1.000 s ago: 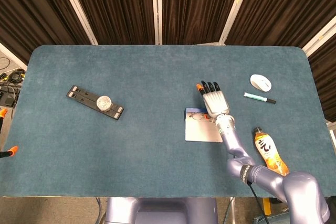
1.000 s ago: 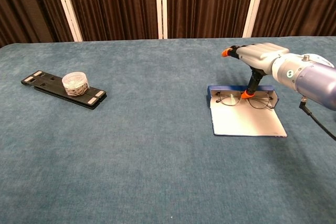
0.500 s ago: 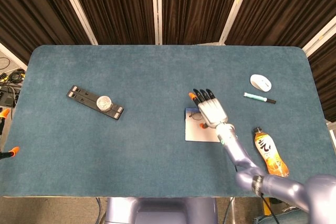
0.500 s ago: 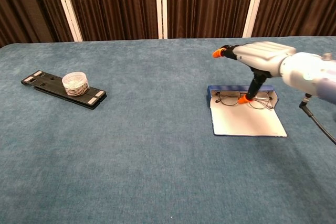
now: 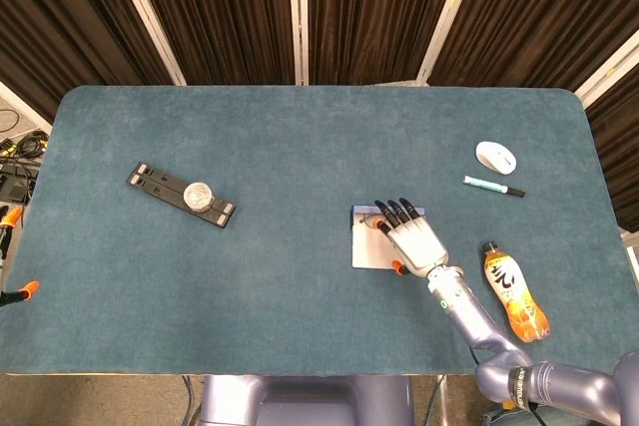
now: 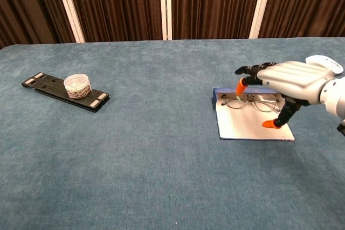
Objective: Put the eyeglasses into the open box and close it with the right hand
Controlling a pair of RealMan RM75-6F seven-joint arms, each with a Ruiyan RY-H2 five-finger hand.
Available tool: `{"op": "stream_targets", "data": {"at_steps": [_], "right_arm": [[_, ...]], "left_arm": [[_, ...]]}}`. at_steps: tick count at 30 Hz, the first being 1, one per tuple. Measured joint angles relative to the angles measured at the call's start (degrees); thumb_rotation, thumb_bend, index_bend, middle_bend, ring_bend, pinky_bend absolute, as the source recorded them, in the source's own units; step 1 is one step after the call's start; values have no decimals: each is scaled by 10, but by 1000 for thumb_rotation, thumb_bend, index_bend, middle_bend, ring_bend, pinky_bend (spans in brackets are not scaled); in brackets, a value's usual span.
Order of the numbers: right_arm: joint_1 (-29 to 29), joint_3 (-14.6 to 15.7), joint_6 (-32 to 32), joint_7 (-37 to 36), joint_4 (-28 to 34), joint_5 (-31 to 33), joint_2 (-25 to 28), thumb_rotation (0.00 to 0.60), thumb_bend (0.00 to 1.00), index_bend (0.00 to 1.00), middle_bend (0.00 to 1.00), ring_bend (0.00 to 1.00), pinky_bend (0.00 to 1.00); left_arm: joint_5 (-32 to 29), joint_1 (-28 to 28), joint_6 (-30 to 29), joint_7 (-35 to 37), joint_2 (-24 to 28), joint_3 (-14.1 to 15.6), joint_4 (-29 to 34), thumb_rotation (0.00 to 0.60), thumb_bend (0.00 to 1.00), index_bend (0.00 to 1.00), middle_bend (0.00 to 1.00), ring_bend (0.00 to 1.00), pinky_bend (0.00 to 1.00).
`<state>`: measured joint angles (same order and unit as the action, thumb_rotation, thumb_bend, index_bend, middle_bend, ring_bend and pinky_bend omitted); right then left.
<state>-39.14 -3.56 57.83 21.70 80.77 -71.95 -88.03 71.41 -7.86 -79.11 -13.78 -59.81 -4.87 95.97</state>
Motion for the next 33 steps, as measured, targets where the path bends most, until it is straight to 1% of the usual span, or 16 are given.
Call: {"op": "stream_targets", "data": {"at_steps": [4,10,20,33], "right_arm": [[3,5,-2,-4,-16,-9,-13,600,195,348,0,0,0],[7,9,-8,-13,-36,-19,-26,600,199,359,0,0,0],[15,14,-13,-33,-72,-35,-47,600,199,362,0,0,0],[20,17,-12,-47,-103,-59,-61,600,199,351,0,0,0]], "left_arm": [[-2,0,1,-2,-1,0,-1,600,0,0,0,0,0],[-5,-1,3,-6,-4,-1,-3,600,0,0,0,0,0],[-9,-3,5,-15,-8,-1,-5,600,0,0,0,0,0],[-14,-5,7,-22,-11,-2,-7,600,0,0,0,0,0]]}}
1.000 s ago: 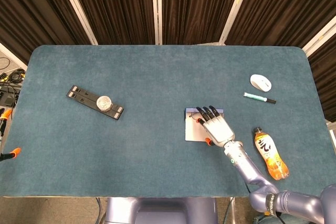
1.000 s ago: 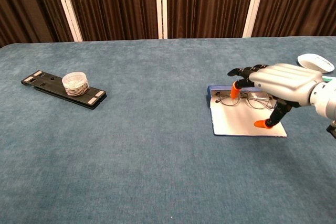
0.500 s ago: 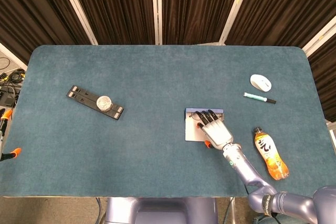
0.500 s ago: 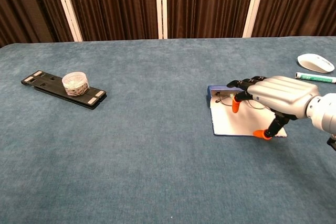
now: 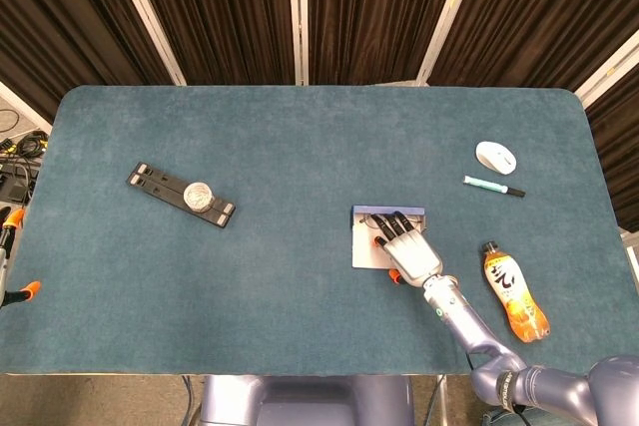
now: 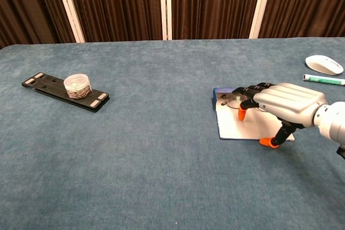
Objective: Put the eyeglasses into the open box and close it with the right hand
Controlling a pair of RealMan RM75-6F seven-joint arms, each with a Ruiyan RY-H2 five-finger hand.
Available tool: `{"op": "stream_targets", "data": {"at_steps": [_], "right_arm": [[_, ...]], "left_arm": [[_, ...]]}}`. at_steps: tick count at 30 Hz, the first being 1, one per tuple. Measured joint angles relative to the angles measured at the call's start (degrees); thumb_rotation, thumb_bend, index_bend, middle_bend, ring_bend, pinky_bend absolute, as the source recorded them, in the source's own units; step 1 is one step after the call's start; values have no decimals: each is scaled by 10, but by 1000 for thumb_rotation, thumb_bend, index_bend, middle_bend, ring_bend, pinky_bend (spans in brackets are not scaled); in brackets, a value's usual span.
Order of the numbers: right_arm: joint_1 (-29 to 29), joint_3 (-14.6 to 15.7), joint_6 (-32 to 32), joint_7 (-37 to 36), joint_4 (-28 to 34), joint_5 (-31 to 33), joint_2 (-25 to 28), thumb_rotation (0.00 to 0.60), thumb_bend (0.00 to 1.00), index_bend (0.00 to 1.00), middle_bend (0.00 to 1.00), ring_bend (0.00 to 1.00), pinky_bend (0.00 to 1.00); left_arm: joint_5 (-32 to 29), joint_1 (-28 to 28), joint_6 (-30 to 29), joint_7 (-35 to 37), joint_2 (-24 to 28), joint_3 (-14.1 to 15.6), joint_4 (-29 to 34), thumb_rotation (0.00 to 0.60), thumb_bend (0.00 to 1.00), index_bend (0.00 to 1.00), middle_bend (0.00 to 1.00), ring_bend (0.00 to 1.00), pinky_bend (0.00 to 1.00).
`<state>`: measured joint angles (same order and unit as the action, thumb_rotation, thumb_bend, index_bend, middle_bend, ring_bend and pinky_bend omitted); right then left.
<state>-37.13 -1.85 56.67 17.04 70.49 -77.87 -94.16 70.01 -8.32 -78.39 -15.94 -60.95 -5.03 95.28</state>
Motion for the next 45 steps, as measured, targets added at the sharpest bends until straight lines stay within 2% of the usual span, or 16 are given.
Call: {"op": "stream_targets", "data": {"at_steps": [15,23,32,45], "right_arm": [[6,3,-2,-18,-35,-21,-17,600,213,352,0,0,0],[7,0,-1,-26,-44,-27,-21,600,366,369,0,0,0],[8,-5,4,-34,-45,-34,-20,600,401,394,0,0,0],[5,-20,4,-47,-58,-32,-25,600,401,402,0,0,0]], "left_arm": [[-4,-2,3,-6,-3,0,-1,600,0,0,0,0,0],[-5,-2,2,-7,-3,0,-1,600,0,0,0,0,0],[-6,-2,3,-8,-4,0,-1,600,0,0,0,0,0],[-7,-3,3,-8,-4,0,-2,600,0,0,0,0,0]]}}
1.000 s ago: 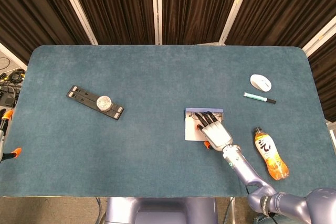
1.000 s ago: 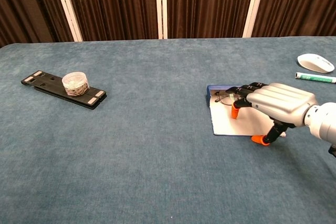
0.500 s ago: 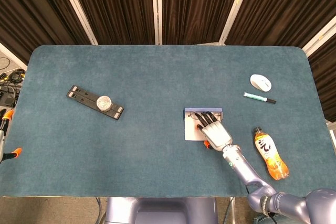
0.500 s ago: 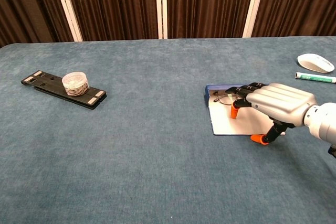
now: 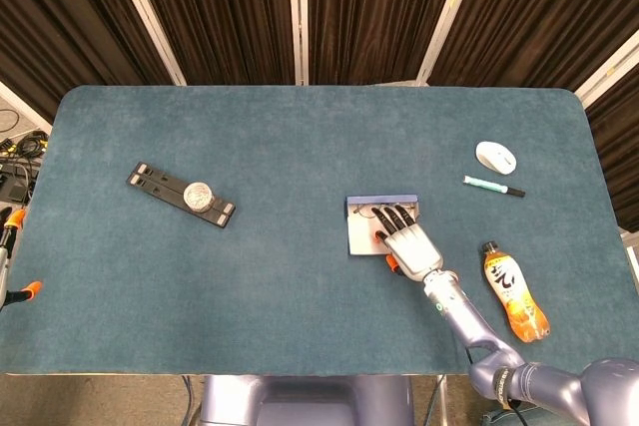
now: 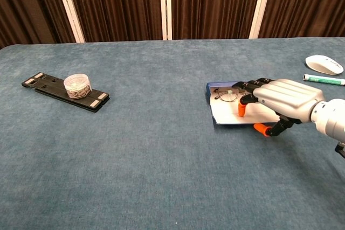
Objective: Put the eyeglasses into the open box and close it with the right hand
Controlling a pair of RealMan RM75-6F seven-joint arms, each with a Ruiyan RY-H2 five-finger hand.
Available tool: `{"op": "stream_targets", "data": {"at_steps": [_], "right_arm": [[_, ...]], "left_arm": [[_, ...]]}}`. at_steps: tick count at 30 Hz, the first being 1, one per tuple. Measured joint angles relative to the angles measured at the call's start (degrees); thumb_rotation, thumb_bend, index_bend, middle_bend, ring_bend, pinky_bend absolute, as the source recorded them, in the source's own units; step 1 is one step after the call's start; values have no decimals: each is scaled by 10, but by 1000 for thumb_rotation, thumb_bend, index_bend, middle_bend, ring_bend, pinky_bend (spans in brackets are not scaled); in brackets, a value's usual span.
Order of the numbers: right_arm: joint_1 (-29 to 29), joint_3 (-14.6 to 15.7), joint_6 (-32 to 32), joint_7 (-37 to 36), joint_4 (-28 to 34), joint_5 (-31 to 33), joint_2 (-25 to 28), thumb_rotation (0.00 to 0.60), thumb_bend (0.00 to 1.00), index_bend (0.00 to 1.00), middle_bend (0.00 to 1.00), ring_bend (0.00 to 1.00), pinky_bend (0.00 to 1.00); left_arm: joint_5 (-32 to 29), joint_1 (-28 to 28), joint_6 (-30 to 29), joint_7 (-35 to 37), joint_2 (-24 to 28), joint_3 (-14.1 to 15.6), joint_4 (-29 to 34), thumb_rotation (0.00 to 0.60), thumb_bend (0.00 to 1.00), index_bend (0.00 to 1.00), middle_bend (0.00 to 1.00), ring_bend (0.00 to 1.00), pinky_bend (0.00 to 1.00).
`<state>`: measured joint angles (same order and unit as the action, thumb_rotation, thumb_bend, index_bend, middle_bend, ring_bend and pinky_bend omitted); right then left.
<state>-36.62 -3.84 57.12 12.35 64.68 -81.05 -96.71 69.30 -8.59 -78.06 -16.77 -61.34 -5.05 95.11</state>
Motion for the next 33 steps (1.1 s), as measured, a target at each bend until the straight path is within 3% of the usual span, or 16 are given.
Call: {"op": "stream_targets", "data": {"at_steps": [15,21,25,33], "right_arm": [[-28,-54,-16,5,-33,40,-22,600,402,410,0,0,0],[-33,-55,-25,13,-54,49,-34,600,402,448,0,0,0],[-34,-53,-25,11,-64,50,-40,600,403,532,0,0,0],[-29,-42,-9,-2,-47,30,-27,600,436,614,0,0,0]], "left_arm": [[-6,-2,4,-3,-2,-1,-3,600,0,0,0,0,0],[-8,-3,5,-3,-3,-1,-5,600,0,0,0,0,0],[-8,-3,6,-4,-4,-1,-5,600,0,0,0,0,0],[-6,-2,3,-3,-3,-1,-2,600,0,0,0,0,0]]}}
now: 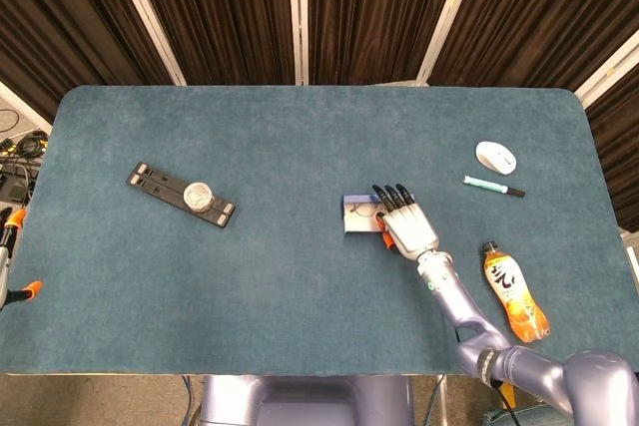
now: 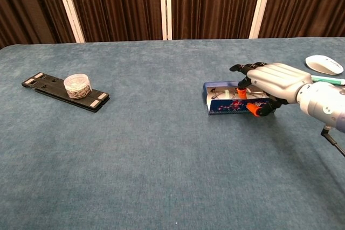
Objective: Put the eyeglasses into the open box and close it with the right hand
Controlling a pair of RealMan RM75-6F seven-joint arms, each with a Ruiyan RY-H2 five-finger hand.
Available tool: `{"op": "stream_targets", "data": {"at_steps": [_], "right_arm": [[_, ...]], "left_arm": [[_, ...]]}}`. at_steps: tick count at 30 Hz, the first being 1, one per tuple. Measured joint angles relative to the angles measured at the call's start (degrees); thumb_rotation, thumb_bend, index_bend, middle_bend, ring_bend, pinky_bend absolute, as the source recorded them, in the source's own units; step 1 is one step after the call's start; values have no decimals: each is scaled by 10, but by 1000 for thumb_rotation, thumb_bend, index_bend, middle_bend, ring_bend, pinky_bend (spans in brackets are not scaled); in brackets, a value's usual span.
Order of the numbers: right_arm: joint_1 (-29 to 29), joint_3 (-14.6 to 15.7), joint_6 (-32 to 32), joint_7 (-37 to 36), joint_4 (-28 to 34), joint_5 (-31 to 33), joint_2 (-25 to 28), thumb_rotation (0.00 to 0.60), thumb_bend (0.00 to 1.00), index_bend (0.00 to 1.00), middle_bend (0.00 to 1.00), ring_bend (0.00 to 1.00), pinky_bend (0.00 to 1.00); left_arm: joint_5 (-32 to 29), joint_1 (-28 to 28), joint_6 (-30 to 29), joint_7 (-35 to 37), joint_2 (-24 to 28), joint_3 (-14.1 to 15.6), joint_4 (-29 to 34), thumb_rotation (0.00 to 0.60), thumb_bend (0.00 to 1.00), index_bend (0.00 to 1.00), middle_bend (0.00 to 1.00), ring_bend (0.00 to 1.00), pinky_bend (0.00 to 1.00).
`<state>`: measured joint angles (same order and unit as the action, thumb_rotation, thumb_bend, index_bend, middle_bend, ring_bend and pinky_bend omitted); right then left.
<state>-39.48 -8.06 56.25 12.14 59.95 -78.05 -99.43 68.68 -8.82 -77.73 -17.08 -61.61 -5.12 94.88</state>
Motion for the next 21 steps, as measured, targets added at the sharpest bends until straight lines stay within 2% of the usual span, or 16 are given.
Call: {"op": "stream_targets", "data": {"at_steps": [7,17,21], "right_arm": [[14,22,13,-4,58,-23,44,600,438,644,0,0,0],[32,75,40,20,231,-100,206,600,453,645,0,0,0],[31,85,32,54,269,-112,239,600,453,644,0,0,0]], "left_arm": [[7,1,-3,2,2,2,5,600,0,0,0,0,0],[21,4,-6,8,8,8,13,600,0,0,0,0,0],[22,5,-7,7,8,9,15,600,0,0,0,0,0]]}}
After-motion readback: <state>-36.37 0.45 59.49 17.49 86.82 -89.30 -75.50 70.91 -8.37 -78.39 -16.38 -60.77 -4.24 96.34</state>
